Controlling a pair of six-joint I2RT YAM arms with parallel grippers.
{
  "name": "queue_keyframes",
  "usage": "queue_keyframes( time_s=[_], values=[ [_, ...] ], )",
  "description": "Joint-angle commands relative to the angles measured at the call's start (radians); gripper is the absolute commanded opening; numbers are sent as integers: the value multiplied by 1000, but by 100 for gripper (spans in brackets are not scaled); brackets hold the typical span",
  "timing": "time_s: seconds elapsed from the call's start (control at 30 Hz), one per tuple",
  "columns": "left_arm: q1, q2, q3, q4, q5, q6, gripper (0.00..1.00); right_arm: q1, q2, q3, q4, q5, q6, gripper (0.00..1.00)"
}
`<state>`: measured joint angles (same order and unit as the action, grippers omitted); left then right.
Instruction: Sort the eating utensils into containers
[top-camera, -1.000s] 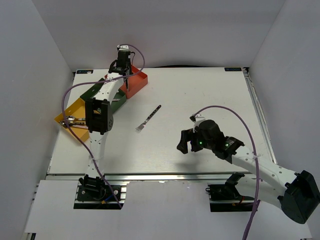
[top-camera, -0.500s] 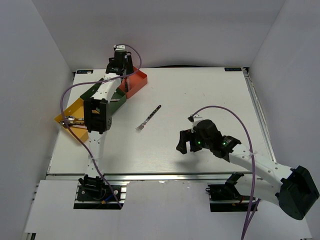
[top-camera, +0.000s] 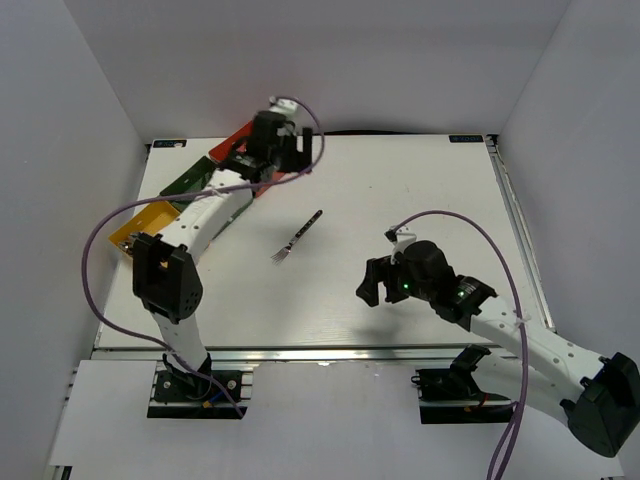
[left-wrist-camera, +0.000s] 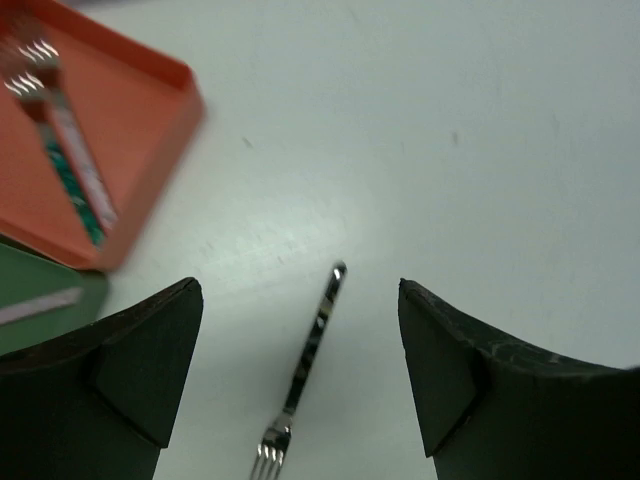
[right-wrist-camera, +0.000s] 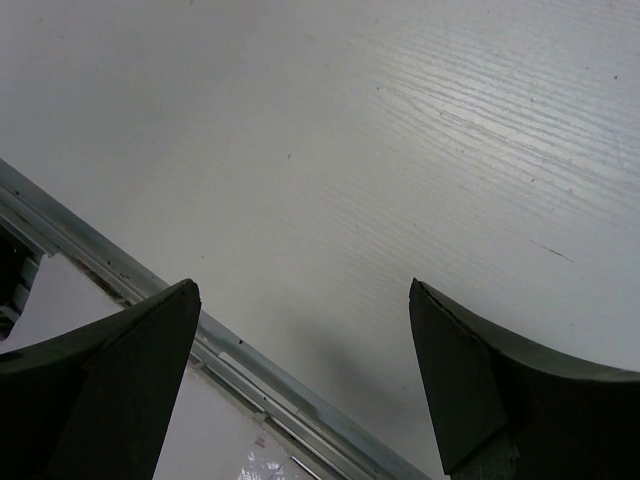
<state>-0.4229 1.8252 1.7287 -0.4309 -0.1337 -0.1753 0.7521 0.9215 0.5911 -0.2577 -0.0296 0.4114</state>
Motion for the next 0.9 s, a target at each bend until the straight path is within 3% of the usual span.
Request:
queue_keyframes(
  time_s=[0.0,0.23,0.37,0.47,0.6,0.77,0.87],
  values=[
    [-59,91,-136,-126,83,37,87,-5,-48,10,-47,2,6,89],
    [-109,114,-285,-14,43,3,82,-5,-162,-31,-90,4,27,89],
    [-108,143,-291,35,-15,-12,85,-5,-196,-43,-107,-15,43,89],
    [-99,190,-278,50,19,-27,83,-7,-222,-50,-113,-21,44,89],
    [-99,244,-277,49,74,-42,68,-7,-240,-34,-150,0,33,89],
    [-100,259,-325,66,98,-62,58,-5,-260,-28,-155,4,32,89],
    [-111,250,-345,41,91,-72,29,-5,-265,-31,-147,-3,38,89]
  ],
)
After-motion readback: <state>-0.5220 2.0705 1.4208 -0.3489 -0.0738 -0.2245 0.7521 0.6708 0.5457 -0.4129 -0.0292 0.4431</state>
